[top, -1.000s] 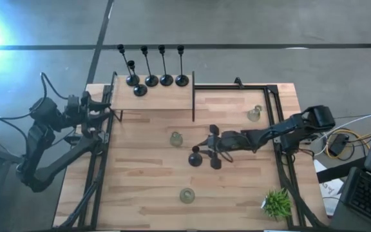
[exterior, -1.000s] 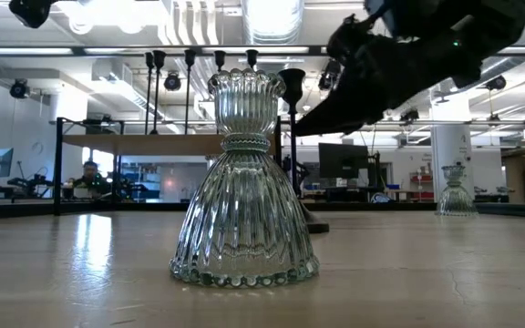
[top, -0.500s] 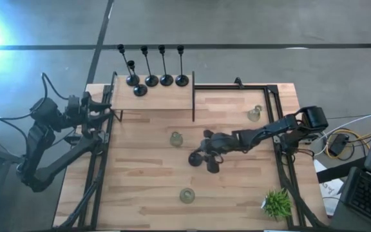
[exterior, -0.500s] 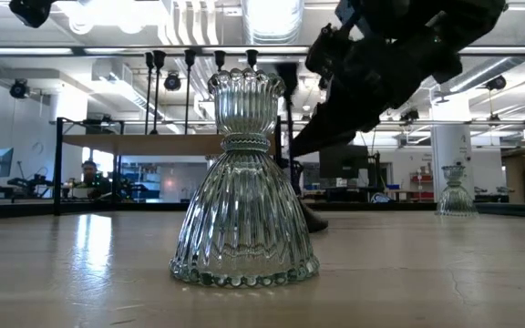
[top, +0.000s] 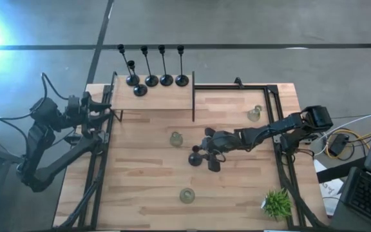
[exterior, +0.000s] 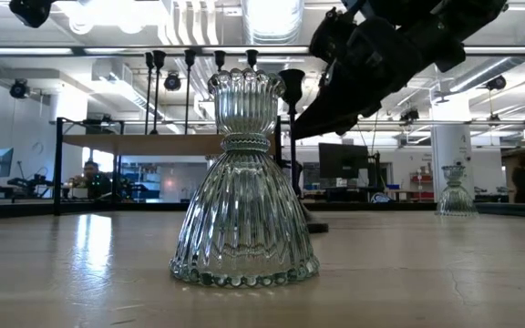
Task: Pick & Place candle stick holders
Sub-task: Put the black candleholder on the shelf
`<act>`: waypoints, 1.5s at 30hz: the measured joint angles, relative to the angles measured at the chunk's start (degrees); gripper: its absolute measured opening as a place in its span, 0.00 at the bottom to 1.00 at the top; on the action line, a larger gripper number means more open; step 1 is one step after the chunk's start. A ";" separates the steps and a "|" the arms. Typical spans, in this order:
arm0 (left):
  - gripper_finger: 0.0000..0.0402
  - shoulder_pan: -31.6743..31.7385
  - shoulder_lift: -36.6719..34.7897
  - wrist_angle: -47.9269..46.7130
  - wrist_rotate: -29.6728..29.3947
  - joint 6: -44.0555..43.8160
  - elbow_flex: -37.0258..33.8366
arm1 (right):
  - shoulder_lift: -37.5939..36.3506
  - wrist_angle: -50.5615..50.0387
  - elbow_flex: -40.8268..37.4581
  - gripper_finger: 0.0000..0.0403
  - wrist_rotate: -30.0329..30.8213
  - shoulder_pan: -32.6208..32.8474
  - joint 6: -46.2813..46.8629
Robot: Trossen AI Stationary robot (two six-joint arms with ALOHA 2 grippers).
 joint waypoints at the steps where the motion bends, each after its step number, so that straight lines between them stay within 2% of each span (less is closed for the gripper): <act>1: 0.51 0.01 0.00 0.00 -0.01 -0.03 0.00 | -0.02 0.00 -0.02 0.36 -0.04 -0.02 0.22; 19: 0.51 -0.02 0.00 0.00 0.06 -0.05 0.00 | 1.59 4.41 -0.08 0.24 -0.06 -0.02 1.04; 22: 0.51 -0.02 0.00 0.00 0.06 -0.07 0.00 | 1.58 4.37 -0.11 0.18 -0.05 -0.02 1.04; 26: 0.51 -0.02 0.00 0.00 0.04 -0.07 0.00 | 1.29 4.54 -0.11 0.05 -0.09 -0.02 0.65; 31: 0.51 -0.02 0.00 0.02 0.06 -0.09 0.00 | 1.13 4.58 0.77 0.03 -0.06 -0.02 0.53; 34: 0.51 -0.02 0.00 0.39 0.04 -0.12 0.00 | 0.35 -0.69 6.28 0.03 -0.09 -0.38 -0.89; 37: 0.51 -0.02 0.00 0.92 0.04 -0.16 0.00 | -0.02 -10.56 15.76 0.03 0.26 -1.02 -2.83; 42: 0.51 -0.02 0.00 1.13 0.04 -0.18 0.00 | 0.72 -25.84 30.46 0.03 5.31 -1.82 -5.93; 45: 0.51 -0.02 0.00 1.27 -0.08 -0.16 0.00 | 0.72 -26.42 34.84 0.03 5.32 -3.81 -7.06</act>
